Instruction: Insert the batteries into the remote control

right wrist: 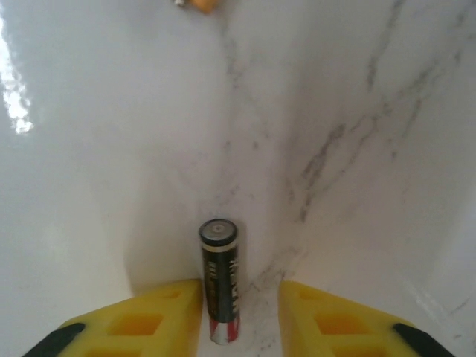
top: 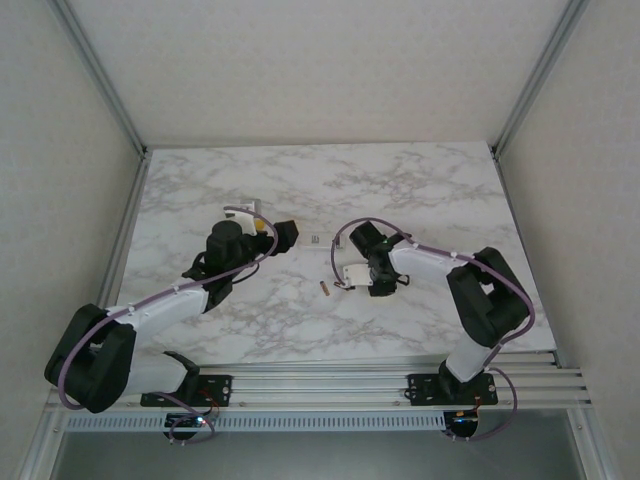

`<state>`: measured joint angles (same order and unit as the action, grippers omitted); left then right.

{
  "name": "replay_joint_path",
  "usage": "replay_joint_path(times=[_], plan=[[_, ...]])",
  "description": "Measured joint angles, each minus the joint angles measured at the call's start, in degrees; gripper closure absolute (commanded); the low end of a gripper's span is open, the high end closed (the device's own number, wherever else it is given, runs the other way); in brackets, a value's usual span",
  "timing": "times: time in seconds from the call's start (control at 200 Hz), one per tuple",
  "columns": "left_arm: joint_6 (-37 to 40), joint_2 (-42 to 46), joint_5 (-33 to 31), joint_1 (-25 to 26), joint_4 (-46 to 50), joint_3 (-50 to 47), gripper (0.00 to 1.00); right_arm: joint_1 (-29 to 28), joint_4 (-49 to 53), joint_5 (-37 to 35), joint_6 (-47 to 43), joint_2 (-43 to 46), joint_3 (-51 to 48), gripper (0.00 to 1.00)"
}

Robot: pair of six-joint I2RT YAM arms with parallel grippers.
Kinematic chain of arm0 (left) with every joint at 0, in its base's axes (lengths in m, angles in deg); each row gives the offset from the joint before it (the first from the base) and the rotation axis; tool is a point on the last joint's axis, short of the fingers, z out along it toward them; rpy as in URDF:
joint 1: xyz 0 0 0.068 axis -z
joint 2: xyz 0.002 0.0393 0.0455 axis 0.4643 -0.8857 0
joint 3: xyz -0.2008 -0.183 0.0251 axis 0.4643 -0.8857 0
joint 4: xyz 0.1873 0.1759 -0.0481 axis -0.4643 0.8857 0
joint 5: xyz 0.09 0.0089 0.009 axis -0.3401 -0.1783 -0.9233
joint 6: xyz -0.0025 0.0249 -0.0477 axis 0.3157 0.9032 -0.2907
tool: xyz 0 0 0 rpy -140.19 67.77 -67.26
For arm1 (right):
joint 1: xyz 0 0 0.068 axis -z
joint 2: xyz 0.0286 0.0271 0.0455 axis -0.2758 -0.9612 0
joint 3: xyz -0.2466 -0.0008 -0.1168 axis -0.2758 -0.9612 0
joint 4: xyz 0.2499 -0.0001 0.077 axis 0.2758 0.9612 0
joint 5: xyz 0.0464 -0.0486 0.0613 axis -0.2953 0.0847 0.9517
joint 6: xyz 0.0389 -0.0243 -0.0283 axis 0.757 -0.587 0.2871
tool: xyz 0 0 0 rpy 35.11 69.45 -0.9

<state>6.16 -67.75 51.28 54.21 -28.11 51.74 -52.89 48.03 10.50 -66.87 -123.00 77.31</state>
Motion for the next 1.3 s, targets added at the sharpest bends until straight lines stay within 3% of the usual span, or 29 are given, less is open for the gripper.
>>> replay_joint_path(times=[0.175,0.245,0.295,0.355,0.466,0.491,0.561,0.726,0.901,1.297], plan=[[0.9,1.2,-3.7,0.0,-0.8,-0.7,0.01,-0.1,-0.5,3.1,6.8,6.8,-0.5,0.58],[1.6,2.9,-5.6,0.0,-2.8,-2.7,0.0,-0.5,-1.5,4.4,14.4,13.9,-1.4,0.45],[2.3,4.7,-6.5,0.0,-5.4,-5.5,0.0,-0.9,-3.0,5.0,20.8,19.3,-2.1,0.44],[2.9,6.7,-7.1,0.0,-8.4,-9.3,0.0,-1.4,-5.7,4.3,34.5,25.0,-3.0,0.47],[5.2,8.8,-7.5,1.0,-12.5,-15.4,0.0,-1.6,-10.3,0.4,70.5,33.9,-8.1,0.59],[5.8,8.9,-7.6,1.3,-13.0,-16.1,0.01,-1.6,-9.5,-0.7,82.1,35.7,-9.9,0.59],[6.8,8.9,-7.6,2.0,-14.0,-17.0,0.0,-1.6,-8.1,-1.9,102.2,37.5,-13.8,0.58],[8.6,9.2,-7.6,2.5,-16.7,-17.1,0.0,-1.6,-1.4,-2.6,131.4,33.4,-17.4,0.5],[9.2,8.4,-7.7,2.6,-17.6,-17.1,0.01,-0.9,1.0,-1.8,141.2,23.5,-11.8,0.52],[9.2,7.5,-7.7,2.6,-17.5,-17.0,0.0,2.3,-3.7,1.9,145.1,6.0,-3.7,0.58]])
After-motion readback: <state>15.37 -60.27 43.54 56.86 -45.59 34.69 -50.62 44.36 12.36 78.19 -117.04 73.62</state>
